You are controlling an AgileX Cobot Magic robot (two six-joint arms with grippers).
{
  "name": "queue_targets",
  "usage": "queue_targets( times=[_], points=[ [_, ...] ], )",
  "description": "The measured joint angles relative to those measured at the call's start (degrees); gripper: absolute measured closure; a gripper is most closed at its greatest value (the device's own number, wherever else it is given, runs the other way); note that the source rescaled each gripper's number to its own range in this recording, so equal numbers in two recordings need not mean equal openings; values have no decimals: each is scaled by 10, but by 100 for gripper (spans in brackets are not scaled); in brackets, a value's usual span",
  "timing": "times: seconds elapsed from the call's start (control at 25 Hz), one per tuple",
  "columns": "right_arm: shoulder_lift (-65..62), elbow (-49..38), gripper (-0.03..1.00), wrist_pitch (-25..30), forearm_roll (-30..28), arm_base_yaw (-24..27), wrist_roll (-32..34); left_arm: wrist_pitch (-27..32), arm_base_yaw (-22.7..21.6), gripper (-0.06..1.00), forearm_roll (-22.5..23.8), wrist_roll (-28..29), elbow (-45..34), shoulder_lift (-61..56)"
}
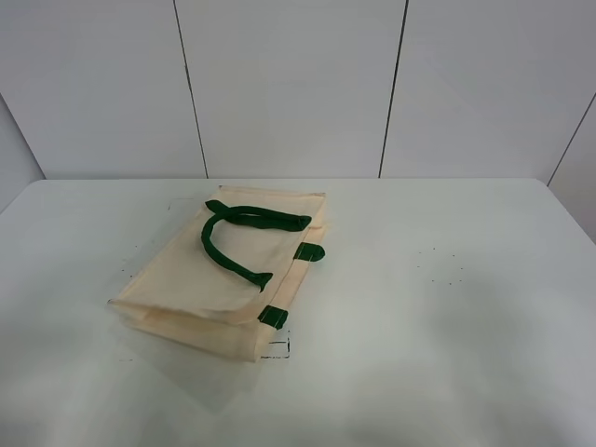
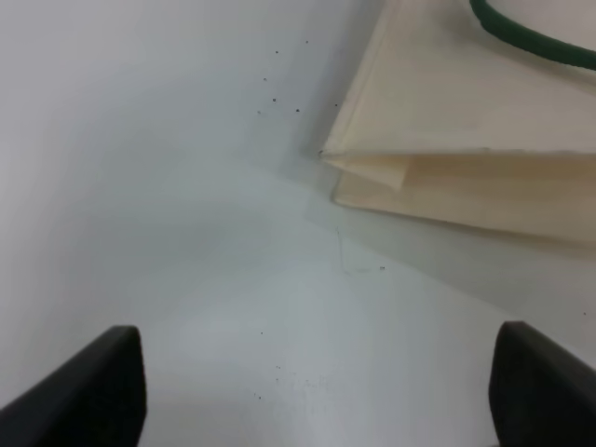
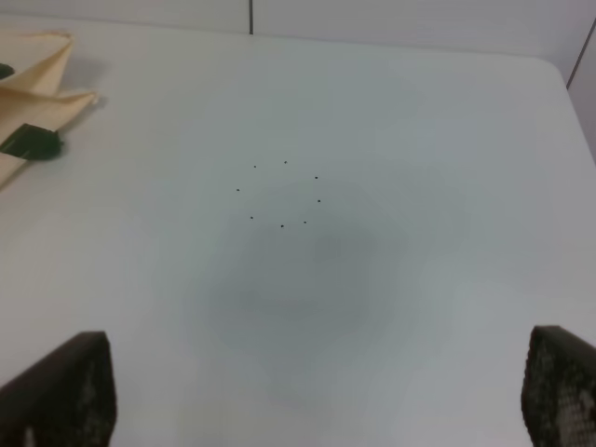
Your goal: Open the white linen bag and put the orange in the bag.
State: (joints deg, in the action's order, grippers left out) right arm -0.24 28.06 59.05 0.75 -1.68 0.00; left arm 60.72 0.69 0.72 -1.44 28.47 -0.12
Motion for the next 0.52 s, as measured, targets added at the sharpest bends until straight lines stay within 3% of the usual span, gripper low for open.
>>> queue_targets(
  times=[0.52],
  points=[
    [0, 0, -3, 0, 0, 0, 0, 0, 0, 2, 0, 0, 0, 0]
  ],
)
